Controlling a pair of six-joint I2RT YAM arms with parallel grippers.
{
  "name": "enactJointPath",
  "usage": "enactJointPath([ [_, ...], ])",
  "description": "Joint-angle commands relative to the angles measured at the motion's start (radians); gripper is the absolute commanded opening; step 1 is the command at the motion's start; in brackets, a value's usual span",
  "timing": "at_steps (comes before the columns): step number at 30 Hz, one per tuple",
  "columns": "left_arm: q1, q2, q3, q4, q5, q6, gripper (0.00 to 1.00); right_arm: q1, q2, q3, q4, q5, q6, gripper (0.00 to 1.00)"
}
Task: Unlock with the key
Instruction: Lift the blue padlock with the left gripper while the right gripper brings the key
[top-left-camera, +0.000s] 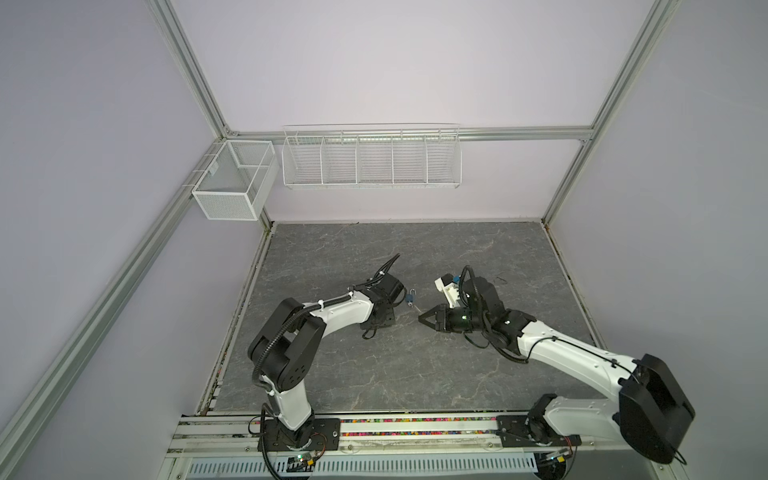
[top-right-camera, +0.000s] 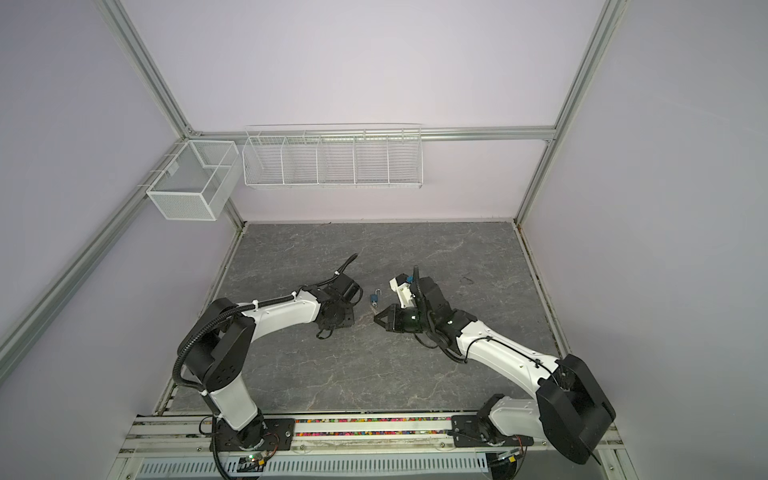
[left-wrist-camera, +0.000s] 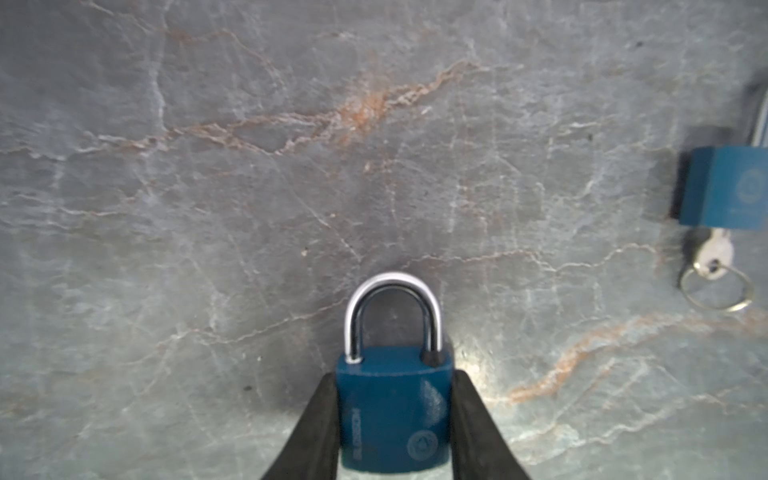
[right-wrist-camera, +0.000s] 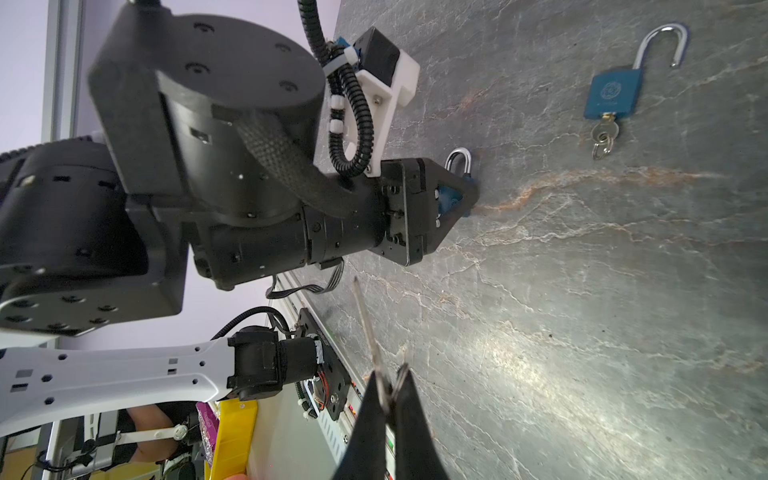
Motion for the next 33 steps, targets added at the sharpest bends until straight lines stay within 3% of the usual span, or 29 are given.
enactJointPath([
  [1, -0.006, -0.021, 0.008, -0.051, 0.029, -0.028, 0.00, 0.016, 0.014, 0.003, 0.000, 0.050, 0.073, 0.06],
  [9, -0.007, -0.133, 0.070, -0.102, 0.015, -0.120, 0.00, 0.073, -0.047, -0.089, 0.097, 0.184, 0.254, 0.06],
  [15, -0.019, -0.190, 0.151, -0.148, 0.019, -0.176, 0.00, 0.117, -0.074, -0.126, 0.122, 0.293, 0.297, 0.06],
  [20, -0.027, -0.237, 0.182, -0.157, 0.033, -0.211, 0.00, 0.147, -0.048, -0.147, 0.219, 0.311, 0.394, 0.06],
  [25, -0.054, -0.247, 0.244, -0.207, 0.014, -0.214, 0.00, 0.212, 0.000, -0.095, 0.236, 0.358, 0.390, 0.06],
  [29, -0.077, -0.249, 0.285, -0.231, -0.023, -0.213, 0.00, 0.228, 0.032, -0.122, 0.380, 0.389, 0.436, 0.06],
  [33, -0.086, -0.247, 0.304, -0.238, -0.038, -0.216, 0.00, 0.240, 0.054, -0.070, 0.319, 0.435, 0.408, 0.06],
])
